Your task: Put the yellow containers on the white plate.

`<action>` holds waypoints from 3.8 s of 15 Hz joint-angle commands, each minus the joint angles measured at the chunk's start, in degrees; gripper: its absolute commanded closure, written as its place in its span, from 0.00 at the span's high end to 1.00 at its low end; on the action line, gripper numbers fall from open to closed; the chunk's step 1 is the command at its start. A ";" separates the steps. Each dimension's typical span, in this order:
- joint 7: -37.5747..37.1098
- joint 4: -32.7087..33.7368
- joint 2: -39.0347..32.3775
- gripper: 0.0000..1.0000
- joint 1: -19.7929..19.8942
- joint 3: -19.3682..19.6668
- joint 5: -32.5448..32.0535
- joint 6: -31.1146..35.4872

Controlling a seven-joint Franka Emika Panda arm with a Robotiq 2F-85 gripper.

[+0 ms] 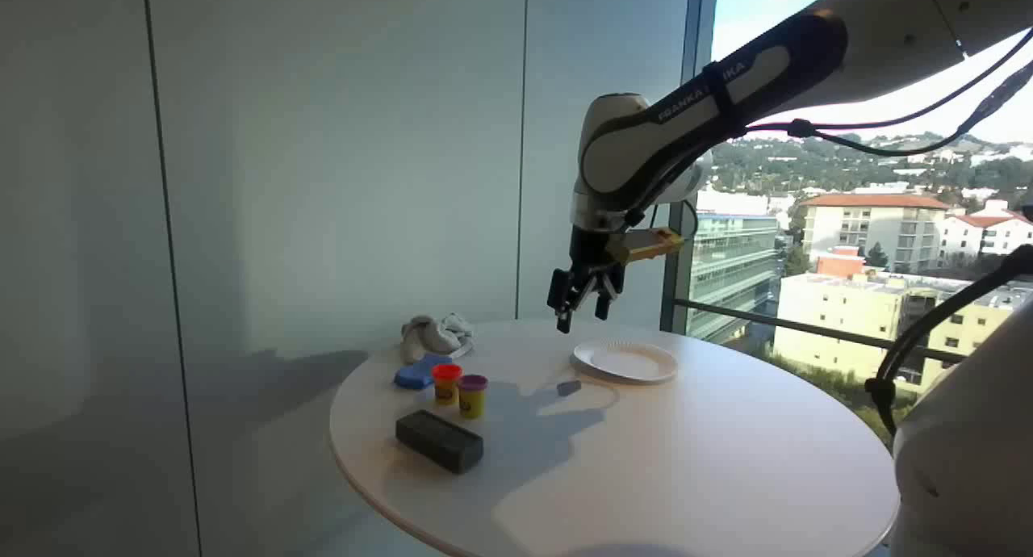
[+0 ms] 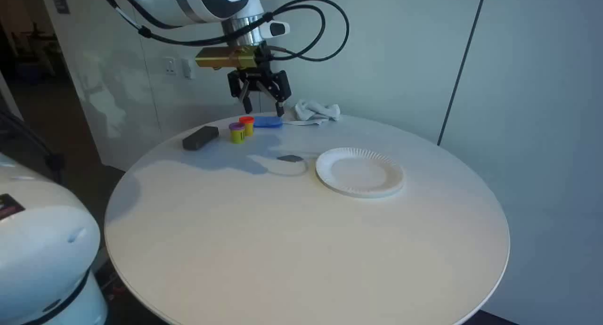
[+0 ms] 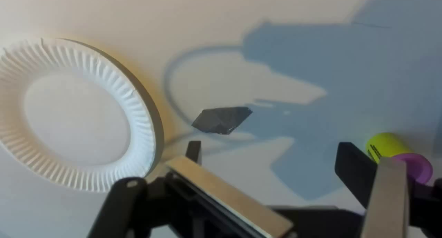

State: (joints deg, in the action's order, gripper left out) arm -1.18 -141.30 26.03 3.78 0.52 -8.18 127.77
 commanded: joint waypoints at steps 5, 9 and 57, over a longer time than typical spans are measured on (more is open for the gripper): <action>-0.03 1.13 0.22 1.00 -0.11 0.09 -0.03 -0.16; 4.12 2.17 -1.20 1.00 -2.19 0.89 1.82 1.71; 36.60 26.35 -32.69 1.00 -8.40 -6.43 14.00 -12.64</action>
State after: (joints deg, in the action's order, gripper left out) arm 34.15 -117.43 -5.41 -4.51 -4.78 4.74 117.81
